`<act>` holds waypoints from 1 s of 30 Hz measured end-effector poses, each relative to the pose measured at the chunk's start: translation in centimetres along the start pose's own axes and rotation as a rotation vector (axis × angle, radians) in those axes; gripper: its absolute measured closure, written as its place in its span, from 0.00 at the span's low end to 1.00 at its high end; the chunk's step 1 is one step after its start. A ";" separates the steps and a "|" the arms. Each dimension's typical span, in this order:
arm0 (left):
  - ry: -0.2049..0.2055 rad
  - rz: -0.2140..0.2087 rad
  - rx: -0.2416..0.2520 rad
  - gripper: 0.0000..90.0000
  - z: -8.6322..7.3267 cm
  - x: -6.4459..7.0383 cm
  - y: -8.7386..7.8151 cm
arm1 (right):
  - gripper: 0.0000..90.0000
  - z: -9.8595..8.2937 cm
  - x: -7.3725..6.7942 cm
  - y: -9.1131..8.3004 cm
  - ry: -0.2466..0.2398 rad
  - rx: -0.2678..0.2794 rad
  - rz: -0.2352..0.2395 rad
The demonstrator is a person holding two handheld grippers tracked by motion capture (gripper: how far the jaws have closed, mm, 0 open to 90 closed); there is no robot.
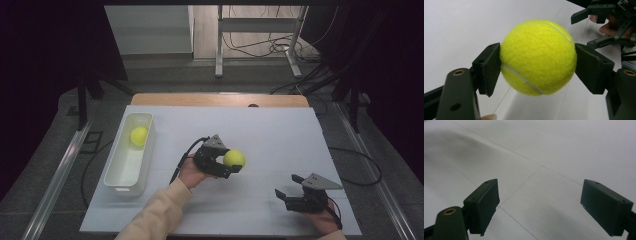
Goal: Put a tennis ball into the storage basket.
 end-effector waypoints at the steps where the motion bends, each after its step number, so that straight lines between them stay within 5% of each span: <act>1: -0.002 0.002 0.004 0.29 -0.1 -0.1 -0.3 | 0.18 0.0 -0.1 0.1 0.003 -0.001 0.002; 30: -0.061 0.097 0.082 0.29 -1.3 -3.9 -5.6 | 0.18 0.7 -0.7 1.7 0.015 -0.007 -0.012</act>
Point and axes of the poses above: each handheld gripper's, and its own axes: y roughly forward along the jaws, z roughly out of its top, x roughly to its right, the point moved 10 cm from there along y, roughly forward along the jaws, and after that the axes turned 2 degrees about z, right-handed, at the moved point
